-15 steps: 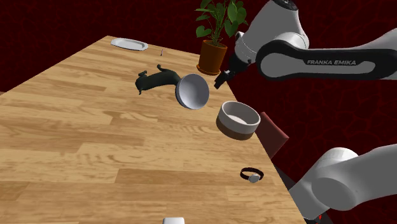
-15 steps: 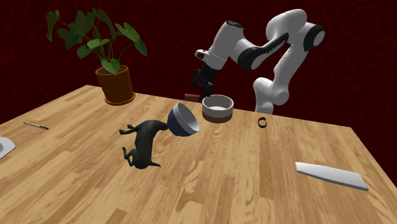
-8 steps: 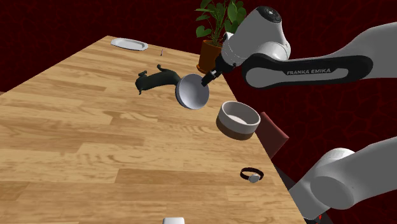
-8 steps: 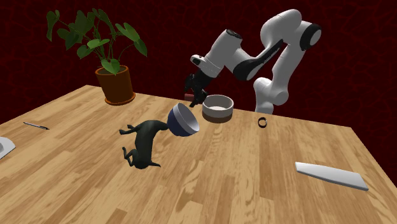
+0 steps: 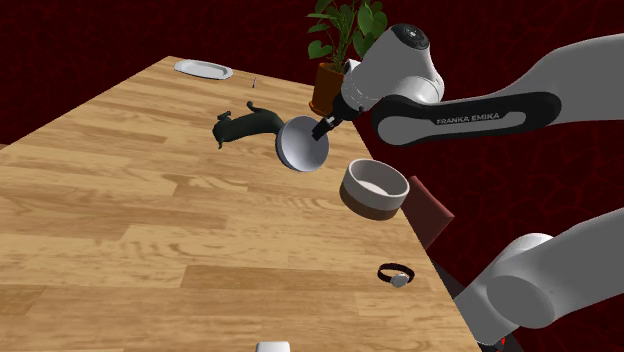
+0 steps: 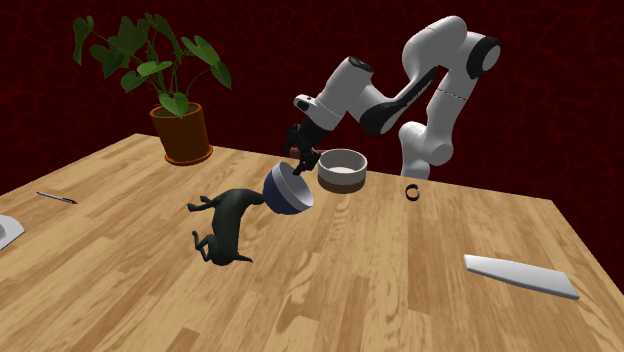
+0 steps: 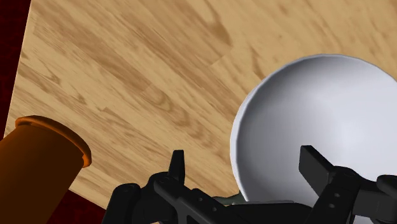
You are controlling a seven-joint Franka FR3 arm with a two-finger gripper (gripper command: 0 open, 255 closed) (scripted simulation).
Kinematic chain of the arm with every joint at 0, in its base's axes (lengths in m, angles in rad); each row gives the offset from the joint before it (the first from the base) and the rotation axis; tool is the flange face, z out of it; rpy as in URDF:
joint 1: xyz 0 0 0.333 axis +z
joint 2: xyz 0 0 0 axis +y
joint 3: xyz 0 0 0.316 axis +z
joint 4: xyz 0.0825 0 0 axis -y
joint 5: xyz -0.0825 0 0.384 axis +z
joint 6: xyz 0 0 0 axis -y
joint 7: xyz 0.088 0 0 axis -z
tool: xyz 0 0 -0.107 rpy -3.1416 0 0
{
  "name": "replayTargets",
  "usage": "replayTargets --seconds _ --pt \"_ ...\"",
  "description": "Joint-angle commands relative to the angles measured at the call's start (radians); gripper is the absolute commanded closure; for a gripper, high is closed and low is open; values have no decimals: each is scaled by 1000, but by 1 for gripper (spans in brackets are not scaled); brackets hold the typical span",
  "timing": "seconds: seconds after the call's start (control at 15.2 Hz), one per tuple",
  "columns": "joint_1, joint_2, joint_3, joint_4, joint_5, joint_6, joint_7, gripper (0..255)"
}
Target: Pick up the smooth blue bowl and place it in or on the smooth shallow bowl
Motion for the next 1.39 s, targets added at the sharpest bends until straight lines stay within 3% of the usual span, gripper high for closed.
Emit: replayTargets --seconds 0.0,0.2,0.26,0.86,1.32 --pt "0 1 0 0 -1 1 1 0" --pt "0 1 0 0 -1 1 1 0" --pt "0 1 0 0 -1 1 1 255" --pt "0 1 0 0 -1 1 1 255" --pt "16 -22 -13 70 37 -89 -46 255"
